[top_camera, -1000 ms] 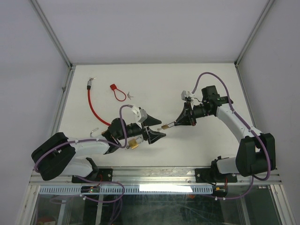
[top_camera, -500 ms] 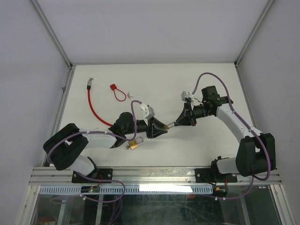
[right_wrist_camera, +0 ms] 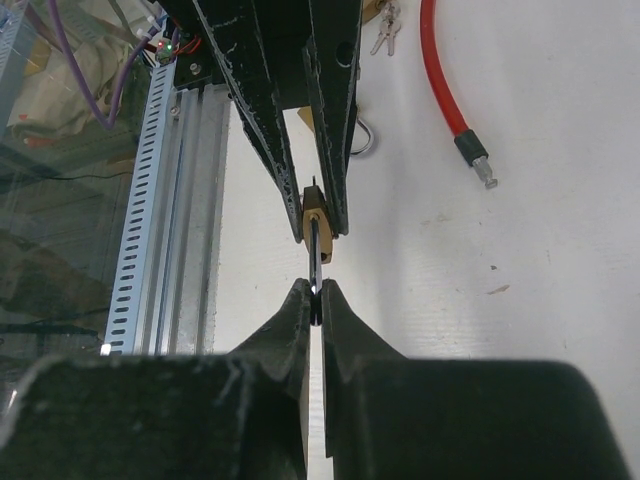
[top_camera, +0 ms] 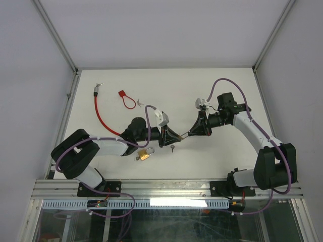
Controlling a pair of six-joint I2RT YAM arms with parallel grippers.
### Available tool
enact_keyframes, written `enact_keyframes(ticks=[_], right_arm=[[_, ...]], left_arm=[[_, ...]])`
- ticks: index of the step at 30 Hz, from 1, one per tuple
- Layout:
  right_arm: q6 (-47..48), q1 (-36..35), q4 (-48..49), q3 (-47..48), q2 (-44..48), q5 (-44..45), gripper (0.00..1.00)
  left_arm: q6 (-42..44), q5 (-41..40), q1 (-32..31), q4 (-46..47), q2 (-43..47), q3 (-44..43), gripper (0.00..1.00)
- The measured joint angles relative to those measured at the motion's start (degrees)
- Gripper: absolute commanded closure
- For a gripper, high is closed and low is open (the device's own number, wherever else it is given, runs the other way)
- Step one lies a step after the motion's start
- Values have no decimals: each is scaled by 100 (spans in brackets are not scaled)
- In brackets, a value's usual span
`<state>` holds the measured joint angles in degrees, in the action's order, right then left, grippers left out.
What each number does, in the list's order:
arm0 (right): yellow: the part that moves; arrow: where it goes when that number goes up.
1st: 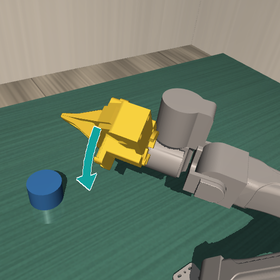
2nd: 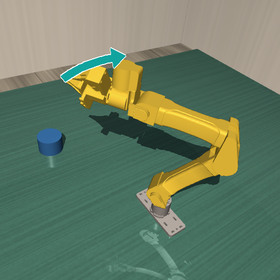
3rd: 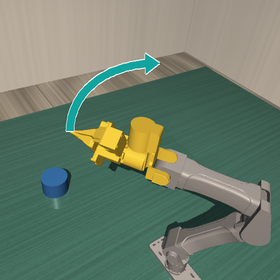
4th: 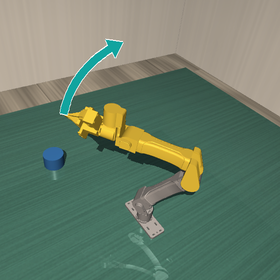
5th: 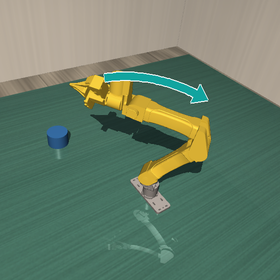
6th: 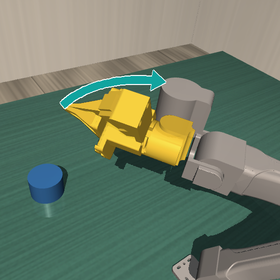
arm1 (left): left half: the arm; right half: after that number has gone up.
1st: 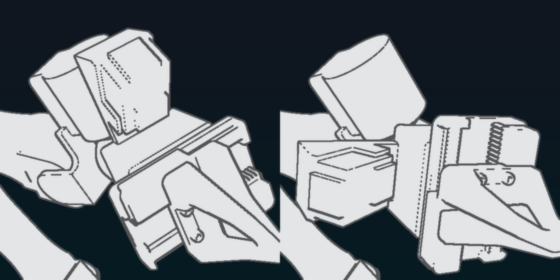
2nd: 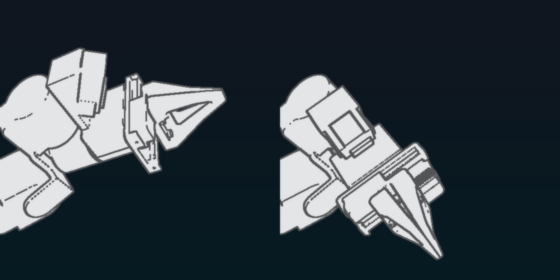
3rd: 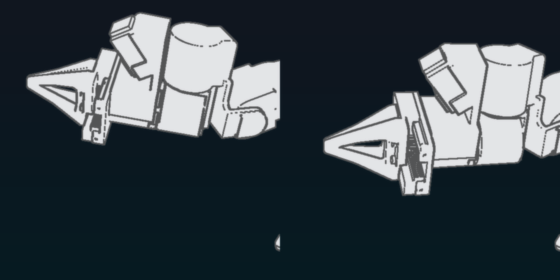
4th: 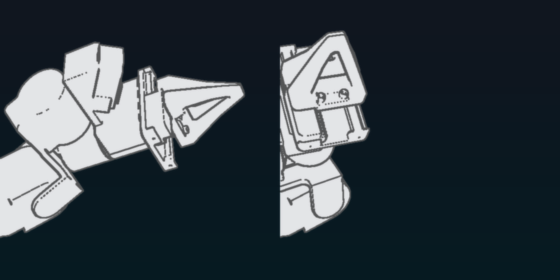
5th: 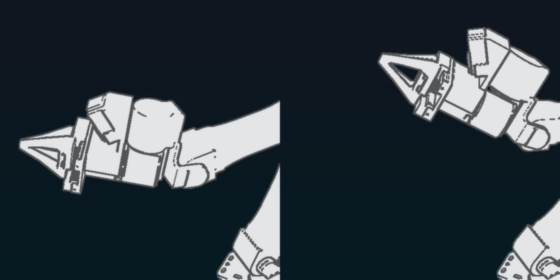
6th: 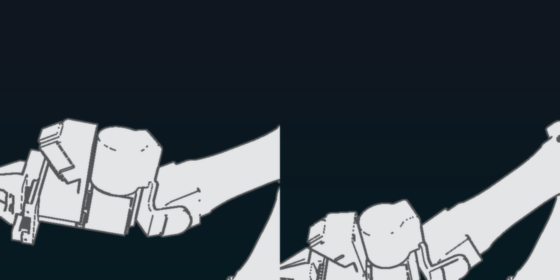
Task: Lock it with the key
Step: Lock the lock.
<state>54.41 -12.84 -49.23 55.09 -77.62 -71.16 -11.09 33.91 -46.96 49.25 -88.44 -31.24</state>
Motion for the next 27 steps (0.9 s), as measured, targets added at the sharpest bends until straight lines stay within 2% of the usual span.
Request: enact_keyframes(ticks=[12, 21, 27], right_arm=[[212, -68, -98, -2, 0, -7, 100], [501, -302, -96, -20, -37, -61, 100], [595, -509, -2, -22, -219, 24, 100]], left_arm=[[151, 636, 149, -98, -146, -166, 100], [72, 916, 249, 636, -269, 74, 100], [129, 962, 304, 691, -313, 212, 100]])
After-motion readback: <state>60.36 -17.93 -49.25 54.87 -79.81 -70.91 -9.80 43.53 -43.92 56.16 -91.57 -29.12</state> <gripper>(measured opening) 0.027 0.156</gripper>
